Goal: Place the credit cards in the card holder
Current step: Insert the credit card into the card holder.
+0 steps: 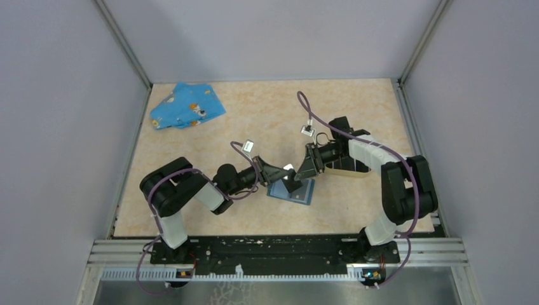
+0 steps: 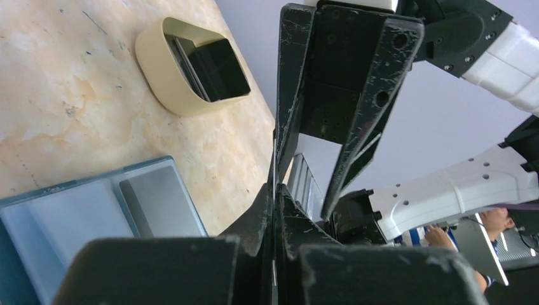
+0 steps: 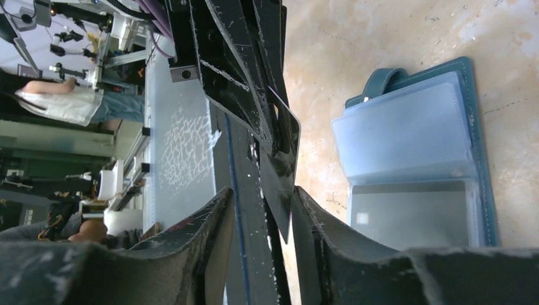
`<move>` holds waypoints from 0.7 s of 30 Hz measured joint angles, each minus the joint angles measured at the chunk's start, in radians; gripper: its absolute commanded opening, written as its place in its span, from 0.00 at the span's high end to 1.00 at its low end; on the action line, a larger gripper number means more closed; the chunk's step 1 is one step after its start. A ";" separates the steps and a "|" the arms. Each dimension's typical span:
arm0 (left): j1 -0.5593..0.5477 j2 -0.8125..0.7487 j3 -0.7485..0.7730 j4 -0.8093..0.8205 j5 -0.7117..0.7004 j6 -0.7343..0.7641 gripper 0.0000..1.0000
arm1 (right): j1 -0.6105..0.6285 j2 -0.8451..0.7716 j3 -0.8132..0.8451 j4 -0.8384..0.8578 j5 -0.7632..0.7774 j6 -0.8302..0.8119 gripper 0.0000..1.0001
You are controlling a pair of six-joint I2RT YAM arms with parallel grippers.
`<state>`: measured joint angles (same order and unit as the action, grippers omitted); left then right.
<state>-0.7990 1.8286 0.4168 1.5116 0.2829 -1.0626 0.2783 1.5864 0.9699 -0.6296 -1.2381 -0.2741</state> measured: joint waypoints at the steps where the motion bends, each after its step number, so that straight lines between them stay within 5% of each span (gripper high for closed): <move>1: 0.003 -0.002 0.000 0.000 0.011 0.000 1.00 | 0.003 0.004 0.002 -0.005 0.000 -0.011 0.65; 6: 0.005 -0.025 0.000 0.000 0.049 0.007 1.00 | 0.043 0.012 0.008 -0.035 0.003 -0.039 0.72; 8: 0.005 -0.035 0.000 0.000 0.057 0.010 1.00 | 0.067 0.014 0.012 -0.047 0.003 -0.049 0.86; 10: 0.005 -0.048 -0.001 0.000 0.064 0.014 0.89 | 0.085 0.024 0.020 -0.056 0.005 -0.067 0.98; 15: 0.013 -0.069 -0.008 0.003 0.106 0.044 0.58 | 0.098 0.040 0.053 -0.123 0.000 -0.126 1.00; 21: 0.068 -0.125 -0.008 -0.011 0.280 0.112 0.50 | 0.103 0.044 0.080 -0.213 -0.002 -0.227 1.00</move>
<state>-0.7315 1.7035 0.4091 1.5009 0.5629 -0.9504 0.3809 1.6302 1.0500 -0.8429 -1.2404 -0.5014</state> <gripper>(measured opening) 0.490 0.007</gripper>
